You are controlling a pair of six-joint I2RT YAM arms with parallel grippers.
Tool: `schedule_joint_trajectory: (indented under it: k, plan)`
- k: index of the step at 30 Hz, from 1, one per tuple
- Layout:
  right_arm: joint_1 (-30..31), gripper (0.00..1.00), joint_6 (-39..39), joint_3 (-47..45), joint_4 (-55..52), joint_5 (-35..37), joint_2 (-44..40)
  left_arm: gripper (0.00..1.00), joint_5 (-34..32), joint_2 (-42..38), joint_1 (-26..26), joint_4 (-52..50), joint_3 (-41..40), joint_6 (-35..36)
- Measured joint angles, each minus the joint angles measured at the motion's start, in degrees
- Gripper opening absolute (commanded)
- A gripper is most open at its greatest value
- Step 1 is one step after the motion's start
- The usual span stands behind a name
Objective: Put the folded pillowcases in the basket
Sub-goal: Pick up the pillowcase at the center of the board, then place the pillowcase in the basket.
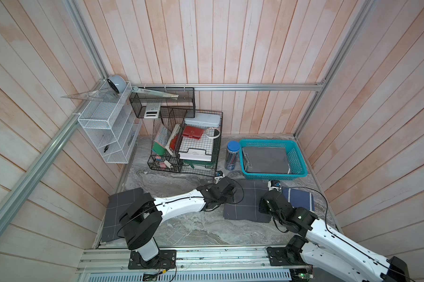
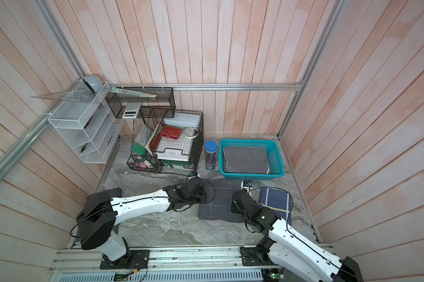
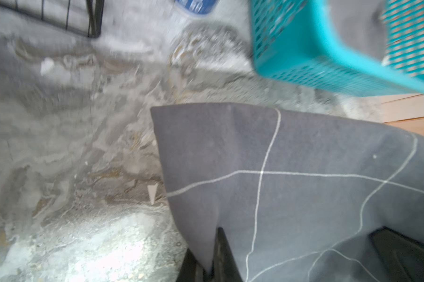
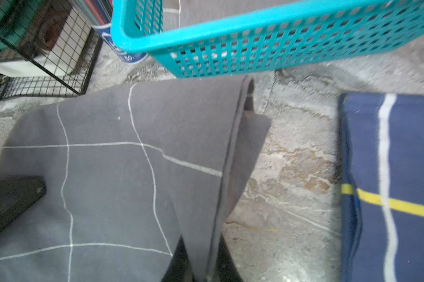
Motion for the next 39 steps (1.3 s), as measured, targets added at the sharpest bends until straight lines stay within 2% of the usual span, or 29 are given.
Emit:
schedule_joint_trajectory:
  k: [9, 15, 20, 25, 32, 34, 39]
  plan:
    - [-6.05, 0.00, -11.28, 11.13, -0.74, 7.85, 2.84, 0.00, -4.72, -0.81, -1.57, -3.67, 14.45, 3.74]
    - [-13.79, 0.00, -16.33, 16.13, 2.84, 8.46, 5.09, 0.00, -6.51, 4.15, -1.60, -5.60, 27.93, 7.04]
    - [-23.76, 0.00, -17.51, 17.92, 8.15, 3.34, 9.18, 0.00, -8.74, 13.46, -1.57, -8.70, 42.03, 9.57]
    - [-33.70, 0.00, -17.09, 20.37, 12.31, -4.37, 16.92, 0.00, -9.46, 24.35, -1.09, -12.57, 56.50, 11.43]
    - [-42.45, 0.00, -14.38, 21.42, 19.37, -13.25, 27.41, 0.00, -10.51, 40.11, -0.31, -19.89, 79.12, 12.98]
    - [-43.98, 0.00, -14.21, 23.08, 20.87, -15.82, 31.85, 0.00, -10.54, 43.06, 0.26, -20.63, 82.09, 13.05]
    - [-45.07, 0.00, -15.30, 28.98, 22.47, -21.64, 40.39, 0.00, -11.37, 46.31, 2.89, -20.00, 82.58, 13.35]
